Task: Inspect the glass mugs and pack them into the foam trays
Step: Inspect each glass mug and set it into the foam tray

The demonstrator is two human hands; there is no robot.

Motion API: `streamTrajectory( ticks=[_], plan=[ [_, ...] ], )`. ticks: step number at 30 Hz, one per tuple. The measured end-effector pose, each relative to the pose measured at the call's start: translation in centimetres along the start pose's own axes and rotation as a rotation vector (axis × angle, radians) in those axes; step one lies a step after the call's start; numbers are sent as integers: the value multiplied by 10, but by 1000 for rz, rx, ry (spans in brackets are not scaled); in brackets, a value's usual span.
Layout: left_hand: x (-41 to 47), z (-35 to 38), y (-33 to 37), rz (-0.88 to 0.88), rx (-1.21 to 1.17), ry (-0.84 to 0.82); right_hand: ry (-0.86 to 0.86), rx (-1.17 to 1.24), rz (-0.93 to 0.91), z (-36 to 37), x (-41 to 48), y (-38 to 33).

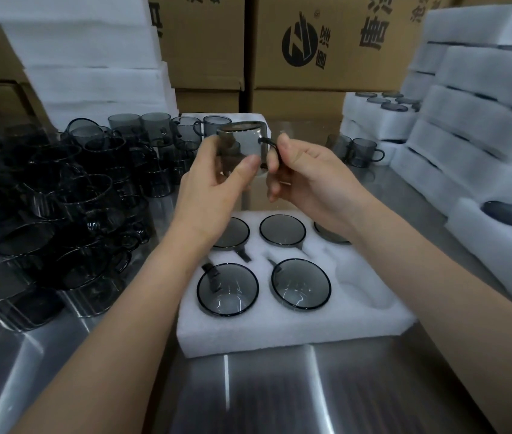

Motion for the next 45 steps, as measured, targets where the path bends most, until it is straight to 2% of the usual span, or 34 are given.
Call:
streamTrajectory(
  ticks=[5, 10, 16, 22, 25, 27, 30, 32, 35, 45],
  plan=[
    [-2, -1, 4, 75, 65, -17, 6, -2, 148, -1, 2, 4],
    [-3, 1, 6, 113, 86, -27, 58, -13, 186, -2, 0, 6],
    [-4, -1, 9, 85, 40, -13, 268, -35, -15, -10, -2, -2],
    [-5, 8, 8, 48, 162, -192, 25, 18, 1, 1, 0, 0],
    [-4, 9, 11, 96, 189, -158, 97, 38, -3, 4, -3, -2],
    [-5, 5, 13, 103, 170, -83, 184, -53, -22, 2, -5, -3],
    [-9, 6, 18, 203, 247, -117, 272, -209, -58, 1, -7, -3],
    [-9, 8, 19, 236, 309, -138, 300, -265, -88, 2, -7, -4],
    [-9, 9, 22, 250, 304, -56, 320, -321, -140, 6, -6, -8],
    [-8, 6, 17, 300, 204, -63, 318, 56, -36, -1, -7, -11]
  ],
)
Point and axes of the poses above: each hand's wrist, its own x-axis towards the middle knuckle, its own z-axis out of the palm, y = z × x, the point moved 3 cm from there along x, towards the middle knuckle, and after that the axes turned 1 degree about -y, right-handed, at the moved point
